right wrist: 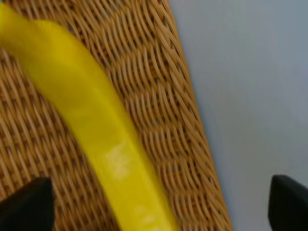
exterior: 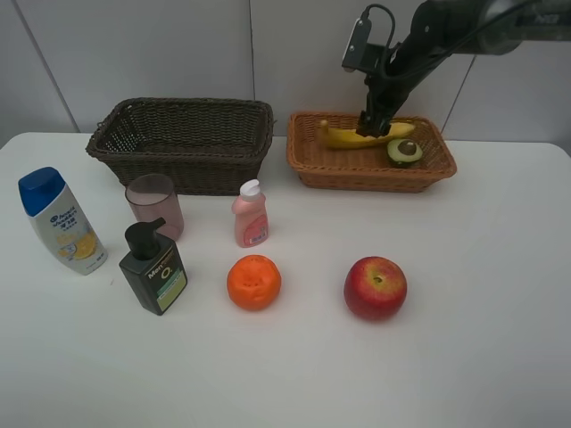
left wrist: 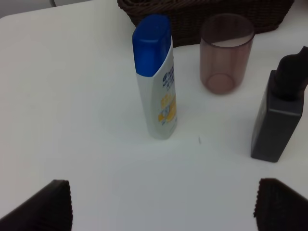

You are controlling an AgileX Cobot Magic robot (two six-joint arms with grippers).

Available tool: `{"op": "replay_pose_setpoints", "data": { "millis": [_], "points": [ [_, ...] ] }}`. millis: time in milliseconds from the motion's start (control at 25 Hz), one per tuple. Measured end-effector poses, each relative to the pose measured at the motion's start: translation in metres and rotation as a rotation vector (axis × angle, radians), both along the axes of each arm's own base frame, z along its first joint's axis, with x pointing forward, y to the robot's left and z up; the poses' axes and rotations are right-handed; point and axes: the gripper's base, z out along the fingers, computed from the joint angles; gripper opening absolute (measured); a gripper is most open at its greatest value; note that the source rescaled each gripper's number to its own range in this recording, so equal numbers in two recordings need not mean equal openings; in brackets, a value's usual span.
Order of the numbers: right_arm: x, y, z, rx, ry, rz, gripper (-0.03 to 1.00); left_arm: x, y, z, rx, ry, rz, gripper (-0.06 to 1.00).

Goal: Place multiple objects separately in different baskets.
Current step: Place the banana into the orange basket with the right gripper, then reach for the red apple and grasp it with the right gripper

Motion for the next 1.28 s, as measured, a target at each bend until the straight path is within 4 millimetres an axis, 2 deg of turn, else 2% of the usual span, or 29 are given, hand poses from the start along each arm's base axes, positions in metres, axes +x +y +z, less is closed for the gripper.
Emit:
{"op": "replay_pose_setpoints", "data": {
  "millis": [80, 200, 1280],
  "points": [
    [-0.0004, 0.0002, -0.0003, 0.004, 0.005, -0.002, 0.97, 0.0000, 0.0000, 0.0000, 0.000, 0.000, 0.000, 1.00],
    [-0.0006, 0.0001, -0.0004, 0.003, 0.008, -0.002, 1.00, 0.0000, 0.0000, 0.0000, 0.000, 0.000, 0.000, 1.00],
    [-0.0038, -0.0009, 0.0003, -0.005, 0.043, -0.005, 1.00, 0.0000, 0.0000, 0.0000, 0.000, 0.000, 0.000, 1.00]
  ]
}}
